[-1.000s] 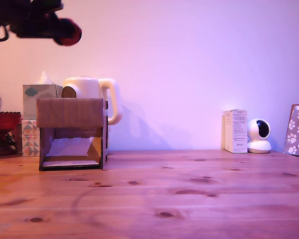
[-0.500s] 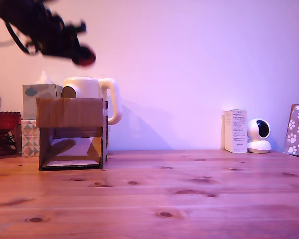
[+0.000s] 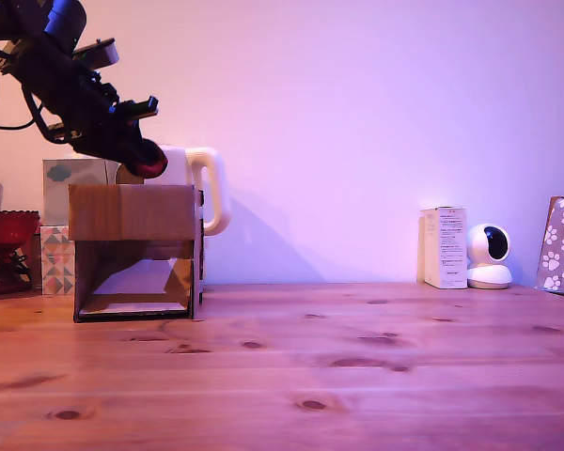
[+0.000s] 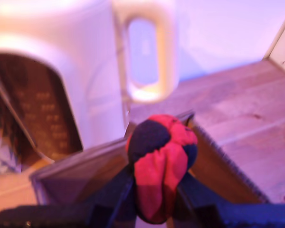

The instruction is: Drop the footbag into the cardboard dice tower

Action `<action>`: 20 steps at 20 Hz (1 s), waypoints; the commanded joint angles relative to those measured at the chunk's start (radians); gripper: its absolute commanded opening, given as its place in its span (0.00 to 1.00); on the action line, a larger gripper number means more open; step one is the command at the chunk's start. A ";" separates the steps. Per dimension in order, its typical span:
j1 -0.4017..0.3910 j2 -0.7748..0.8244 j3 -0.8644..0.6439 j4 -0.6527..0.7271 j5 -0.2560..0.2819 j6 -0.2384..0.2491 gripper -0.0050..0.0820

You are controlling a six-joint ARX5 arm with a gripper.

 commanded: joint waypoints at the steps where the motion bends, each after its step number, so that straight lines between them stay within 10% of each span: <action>1: -0.005 0.025 0.006 0.011 0.001 0.006 0.19; 4: -0.005 0.025 0.006 -0.001 0.002 0.005 0.21; 8: -0.005 0.023 0.006 -0.006 0.000 0.005 0.79; 12: -0.003 0.009 0.012 -0.039 0.000 0.006 0.81; 15: -0.004 -0.024 0.013 -0.105 0.001 0.006 0.66; 20: -0.004 -0.096 0.013 -0.305 0.005 0.006 0.03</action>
